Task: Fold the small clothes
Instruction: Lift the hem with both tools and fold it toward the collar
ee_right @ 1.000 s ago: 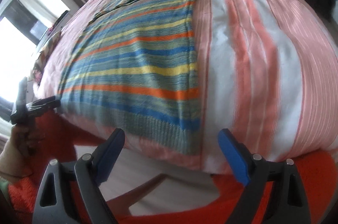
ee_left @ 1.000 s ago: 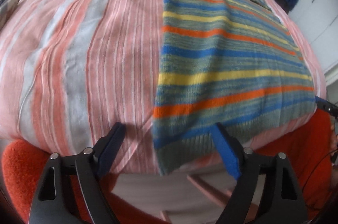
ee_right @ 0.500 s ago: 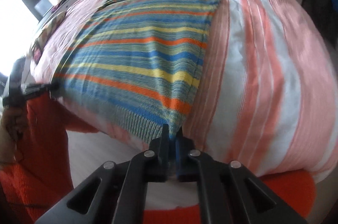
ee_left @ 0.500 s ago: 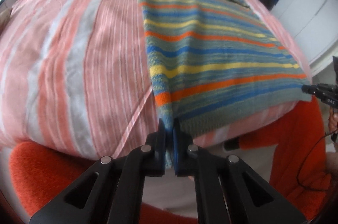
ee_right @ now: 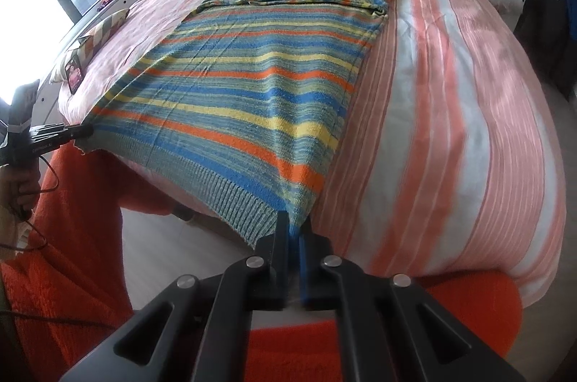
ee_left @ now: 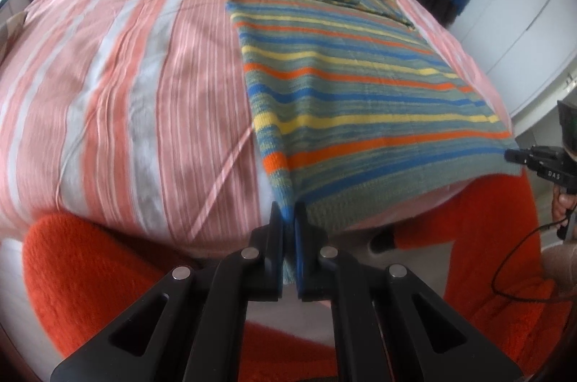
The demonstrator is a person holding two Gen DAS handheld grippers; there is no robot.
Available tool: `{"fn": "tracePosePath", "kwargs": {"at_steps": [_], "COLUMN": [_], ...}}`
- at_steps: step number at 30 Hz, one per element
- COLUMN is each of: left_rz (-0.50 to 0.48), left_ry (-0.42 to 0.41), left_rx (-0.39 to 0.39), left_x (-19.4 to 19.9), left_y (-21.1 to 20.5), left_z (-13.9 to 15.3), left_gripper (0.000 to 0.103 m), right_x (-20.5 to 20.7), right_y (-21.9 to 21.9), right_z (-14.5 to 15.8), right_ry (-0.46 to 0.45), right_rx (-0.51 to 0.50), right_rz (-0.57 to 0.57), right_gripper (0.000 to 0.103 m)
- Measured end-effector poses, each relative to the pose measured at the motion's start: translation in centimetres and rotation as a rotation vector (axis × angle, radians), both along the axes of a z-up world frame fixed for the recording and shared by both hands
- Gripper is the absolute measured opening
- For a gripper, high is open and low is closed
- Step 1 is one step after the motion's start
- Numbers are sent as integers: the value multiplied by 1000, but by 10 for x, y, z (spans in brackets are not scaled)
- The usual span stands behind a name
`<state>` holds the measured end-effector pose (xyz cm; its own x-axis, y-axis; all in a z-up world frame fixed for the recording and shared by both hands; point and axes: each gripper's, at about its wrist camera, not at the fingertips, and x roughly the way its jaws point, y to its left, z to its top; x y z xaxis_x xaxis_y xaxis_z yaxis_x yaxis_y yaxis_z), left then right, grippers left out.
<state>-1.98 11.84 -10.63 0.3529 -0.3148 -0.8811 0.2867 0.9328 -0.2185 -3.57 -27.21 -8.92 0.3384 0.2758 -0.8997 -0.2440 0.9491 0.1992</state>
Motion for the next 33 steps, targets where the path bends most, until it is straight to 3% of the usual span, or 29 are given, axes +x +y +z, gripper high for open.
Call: {"fn": "tracePosePath", "kwargs": {"at_steps": [3,6,13,16,21,28,33], "left_rz": [5,39,129,146,178,217,255], "left_ry": [22,21,-85,-157,-193,-156,-92], "left_rx": [-19,-86,-266,-249,-200,-128,-115], "left_x": [-4,9,90,142,236,360,415], "left_y": [4,12,33,29,12,-19,-26], "left_z": [0,12,65,79,81,51,20], "left_gripper": [2,2,2,2,2,2,2], "right_x": [-7,-8,52,99,196,320,383], "right_y": [-6,-16,-44,-55,-61,-77,-94], "right_z": [-2,-4,32,51,65,25,-9], "right_ry": [21,40,-52,-114,-182,-123,-60], "right_rx": [17,72,313,396,411,428,449], "right_rz": [-21,-66,-190,-238,-286,-382,-428], "right_gripper": [4,4,4,4,4,4,4]}}
